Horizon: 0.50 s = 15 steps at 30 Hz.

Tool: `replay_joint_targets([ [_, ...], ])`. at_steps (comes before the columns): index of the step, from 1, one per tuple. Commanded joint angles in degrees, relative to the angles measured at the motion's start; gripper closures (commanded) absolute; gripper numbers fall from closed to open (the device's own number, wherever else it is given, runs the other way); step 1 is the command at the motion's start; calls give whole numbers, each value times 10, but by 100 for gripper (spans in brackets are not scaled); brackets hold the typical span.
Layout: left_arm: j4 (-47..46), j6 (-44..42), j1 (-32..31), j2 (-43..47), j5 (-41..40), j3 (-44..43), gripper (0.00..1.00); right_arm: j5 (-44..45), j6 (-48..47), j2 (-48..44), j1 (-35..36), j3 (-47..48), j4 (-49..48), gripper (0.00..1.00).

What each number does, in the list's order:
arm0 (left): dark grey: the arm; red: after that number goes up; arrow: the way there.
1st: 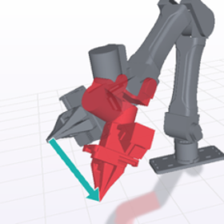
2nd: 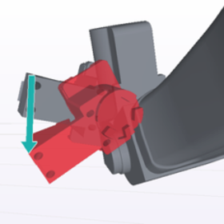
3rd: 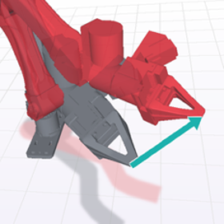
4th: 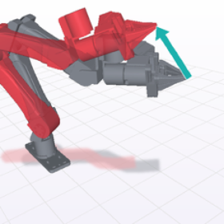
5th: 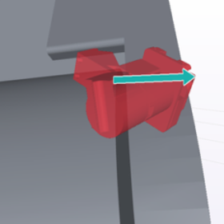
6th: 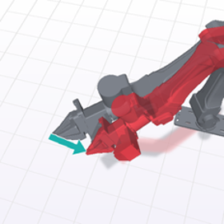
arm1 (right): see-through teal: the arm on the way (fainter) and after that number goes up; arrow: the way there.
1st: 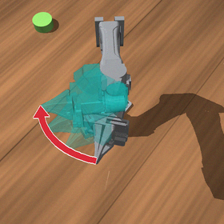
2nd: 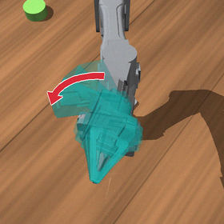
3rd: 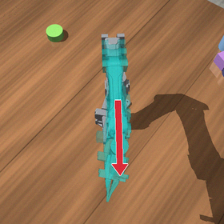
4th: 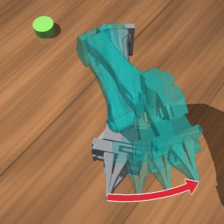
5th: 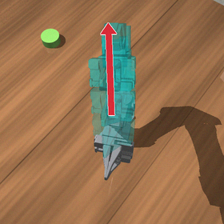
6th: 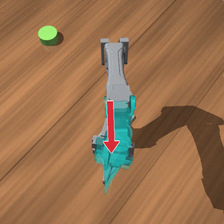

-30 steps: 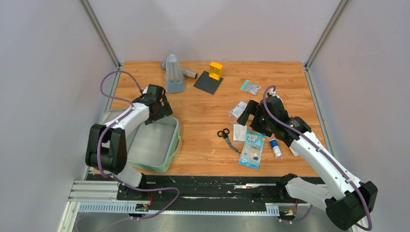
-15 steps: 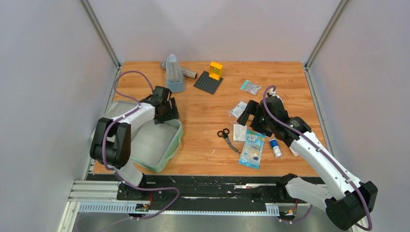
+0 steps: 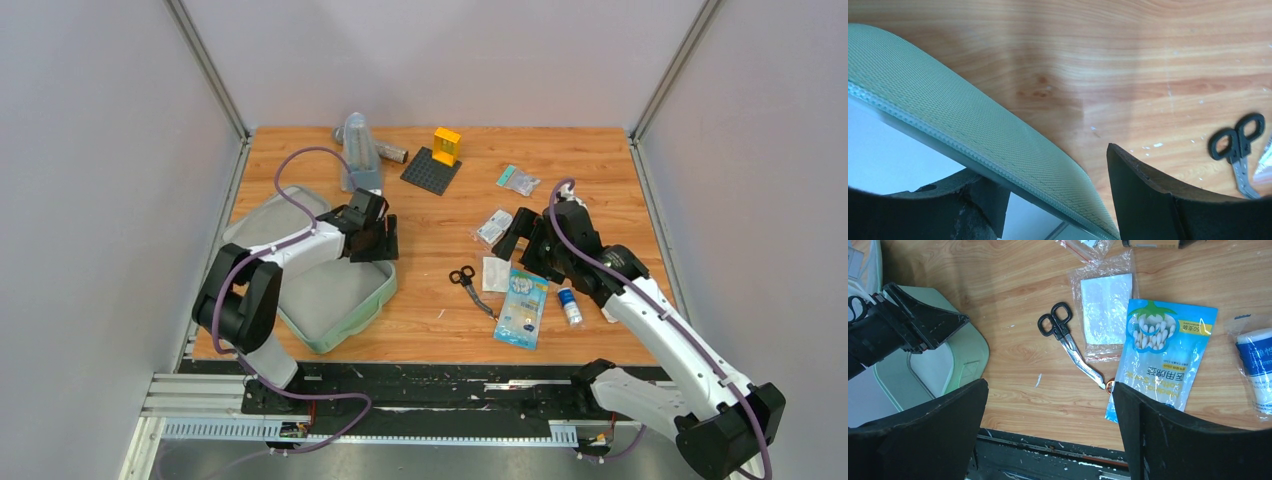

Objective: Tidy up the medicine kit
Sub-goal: Adjust the medicine box at the center of the board.

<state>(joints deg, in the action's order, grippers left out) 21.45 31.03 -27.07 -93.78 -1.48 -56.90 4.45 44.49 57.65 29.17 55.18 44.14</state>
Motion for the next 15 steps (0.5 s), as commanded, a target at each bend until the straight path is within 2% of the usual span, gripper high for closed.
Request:
replay_joint_targets([
  [1, -43, 36, -38, 6, 27, -2, 26, 5, 1, -1, -2, 1, -1, 0],
  [8, -56, 91, -92, -10, 17, -10, 23, 28, -10, 17, -1, -5, 6, 0],
  [15, -69, 91, -118, 0, 19, -13, 22, 57, 4, 36, -9, -31, 12, 0],
])
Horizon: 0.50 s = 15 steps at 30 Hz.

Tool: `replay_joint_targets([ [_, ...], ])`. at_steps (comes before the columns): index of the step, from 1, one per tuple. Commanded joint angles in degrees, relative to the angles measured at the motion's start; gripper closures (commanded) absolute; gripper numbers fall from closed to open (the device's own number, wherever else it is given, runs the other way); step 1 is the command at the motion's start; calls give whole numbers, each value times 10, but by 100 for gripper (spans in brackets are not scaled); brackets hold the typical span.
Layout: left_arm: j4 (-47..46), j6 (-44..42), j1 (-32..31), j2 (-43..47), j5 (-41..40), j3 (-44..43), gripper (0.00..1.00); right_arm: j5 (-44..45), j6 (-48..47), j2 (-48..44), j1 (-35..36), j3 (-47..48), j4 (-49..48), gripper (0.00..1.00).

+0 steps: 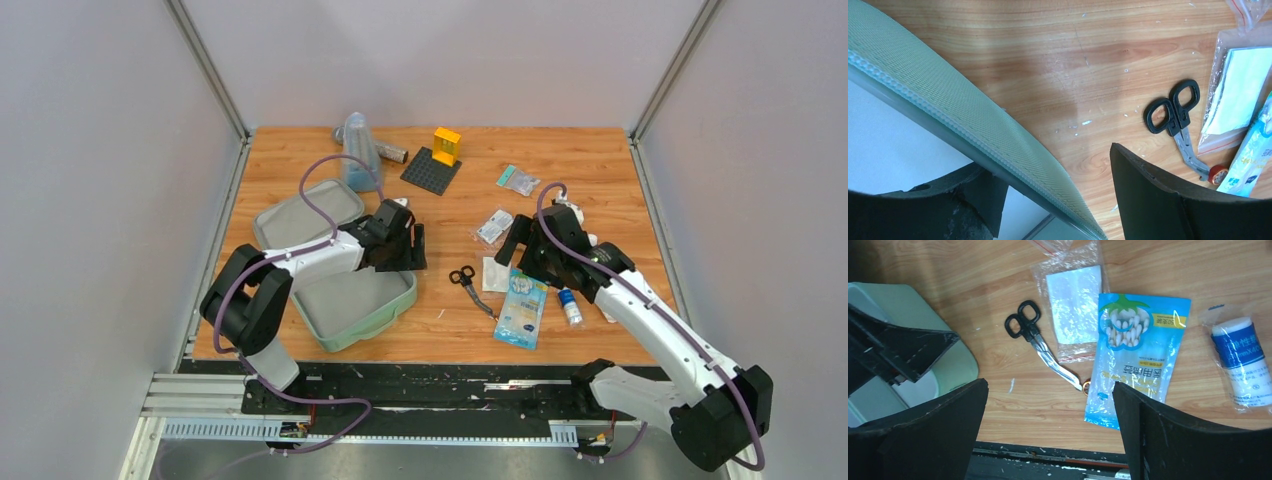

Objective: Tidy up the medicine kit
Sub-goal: Adjust the medicine box at the center of the board.

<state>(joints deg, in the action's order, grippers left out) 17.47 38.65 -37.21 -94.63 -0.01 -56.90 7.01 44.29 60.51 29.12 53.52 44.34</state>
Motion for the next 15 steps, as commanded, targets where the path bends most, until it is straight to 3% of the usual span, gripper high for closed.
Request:
replay_joint_targets([
  [1, -31, 11, -26, 11, 5, -16, 21, 34, 8, 9, -15, -18, 10, 0],
  [9, -56, -26, -46, 2, 52, -17, 20, 27, -44, 56, -121, 1, -10, 0],
  [15, -45, -58, -64, -14, 52, -40, 20, 23, -81, 130, -148, 51, -35, 0],
])
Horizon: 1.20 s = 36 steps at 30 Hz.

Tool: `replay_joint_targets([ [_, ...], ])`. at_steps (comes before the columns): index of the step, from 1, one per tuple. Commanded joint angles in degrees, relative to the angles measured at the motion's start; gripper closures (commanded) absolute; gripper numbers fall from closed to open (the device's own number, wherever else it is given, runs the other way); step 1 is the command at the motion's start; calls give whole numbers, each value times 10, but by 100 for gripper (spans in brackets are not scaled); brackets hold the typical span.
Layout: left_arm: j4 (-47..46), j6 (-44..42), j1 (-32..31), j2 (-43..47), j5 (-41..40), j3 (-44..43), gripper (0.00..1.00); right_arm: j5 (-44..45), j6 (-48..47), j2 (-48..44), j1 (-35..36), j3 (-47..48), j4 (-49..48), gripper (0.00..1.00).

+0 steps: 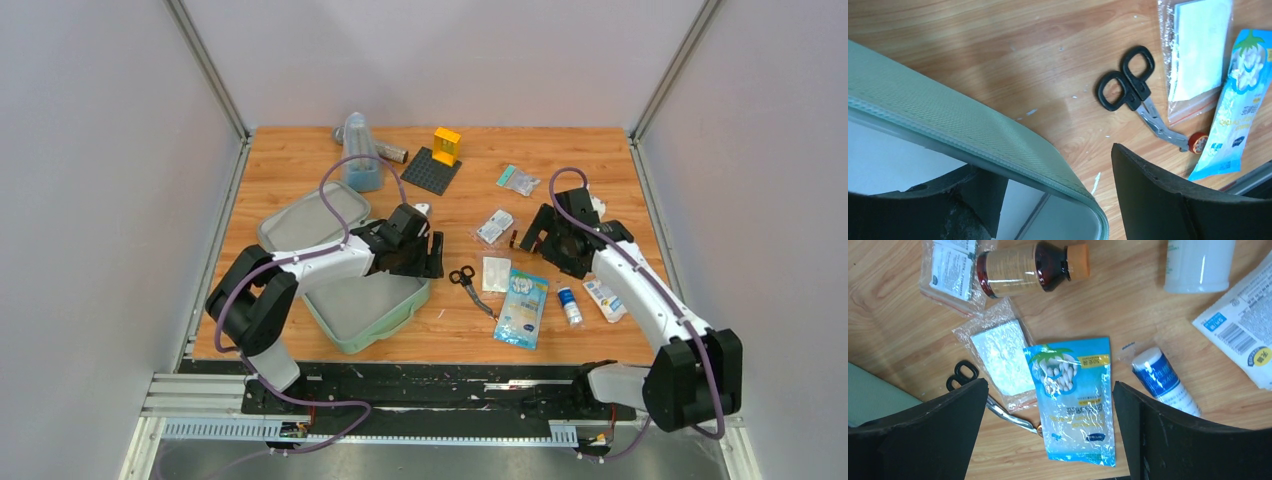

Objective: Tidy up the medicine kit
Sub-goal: Adjust the medicine box at the center of the board.

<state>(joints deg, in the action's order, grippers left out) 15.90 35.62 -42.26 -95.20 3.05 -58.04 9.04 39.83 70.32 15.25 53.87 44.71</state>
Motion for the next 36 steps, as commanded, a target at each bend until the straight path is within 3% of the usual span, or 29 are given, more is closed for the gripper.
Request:
replay_joint_targets([
  [1, -27, -26, -13, -6, 18, -27, 19, -3, -36, 44, -13, 53, -43, 0],
  [6, -18, -7, -13, 63, -24, 7, 10, -30, 0, 114, -36, 95, -57, 0],
  [8, -16, -4, -14, 104, -37, 19, 2, -36, 22, 144, -42, 118, -58, 0],
  [15, 88, -28, -13, 239, -136, 9, 0, -7, -18, 271, -52, 207, -25, 0],
  [26, 339, 93, -12, 455, -364, 53, 0, -33, 245, 297, -84, 210, 7, 1],
  [30, 403, 125, -1, 490, -386, 70, 0, -69, 325, 318, -102, 207, 19, 5],
  [36, 421, 147, 29, 522, -357, 96, 0, -59, 385, 327, -106, 196, 19, 5],
])
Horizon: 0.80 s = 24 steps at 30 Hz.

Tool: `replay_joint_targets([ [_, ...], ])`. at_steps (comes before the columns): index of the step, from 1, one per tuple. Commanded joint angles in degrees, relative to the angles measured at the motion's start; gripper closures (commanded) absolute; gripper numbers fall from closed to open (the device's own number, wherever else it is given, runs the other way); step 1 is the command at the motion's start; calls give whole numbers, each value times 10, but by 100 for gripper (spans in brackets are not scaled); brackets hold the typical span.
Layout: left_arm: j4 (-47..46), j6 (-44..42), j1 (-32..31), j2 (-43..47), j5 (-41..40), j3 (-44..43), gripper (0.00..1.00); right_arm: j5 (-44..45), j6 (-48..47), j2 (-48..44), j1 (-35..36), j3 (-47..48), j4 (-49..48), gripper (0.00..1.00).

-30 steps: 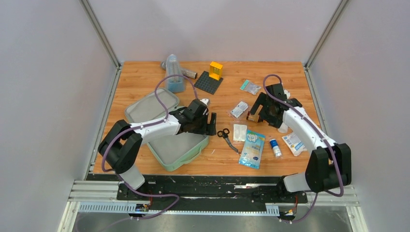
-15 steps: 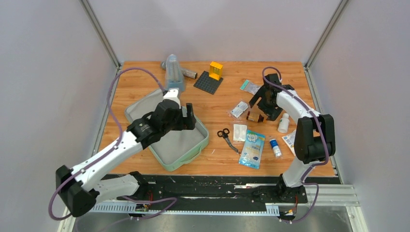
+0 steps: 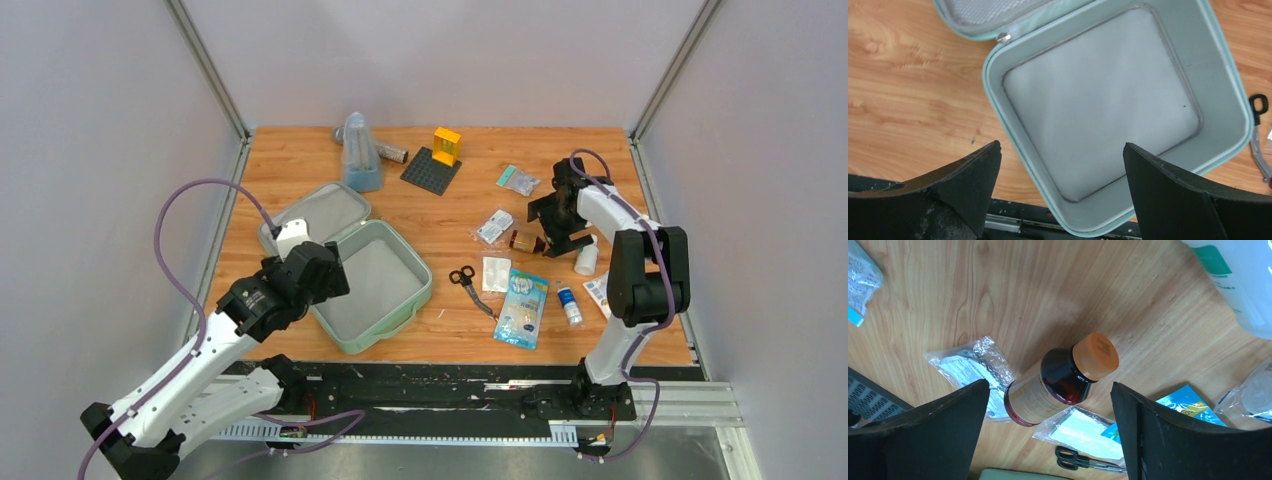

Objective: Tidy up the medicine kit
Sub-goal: Adjust the medicine box at the center of the board.

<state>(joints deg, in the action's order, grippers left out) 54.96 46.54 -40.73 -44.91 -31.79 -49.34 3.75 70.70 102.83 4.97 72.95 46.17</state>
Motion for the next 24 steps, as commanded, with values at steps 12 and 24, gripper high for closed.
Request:
replay_joint_targets([
  [12, 35, 45, 34, 26, 24, 13, 0, 14, -70, 8, -1, 17, -7, 0],
  [24, 38, 77, 35, 13, 35, 7, 0, -18, -513, -135, 13, -34, -111, 0],
])
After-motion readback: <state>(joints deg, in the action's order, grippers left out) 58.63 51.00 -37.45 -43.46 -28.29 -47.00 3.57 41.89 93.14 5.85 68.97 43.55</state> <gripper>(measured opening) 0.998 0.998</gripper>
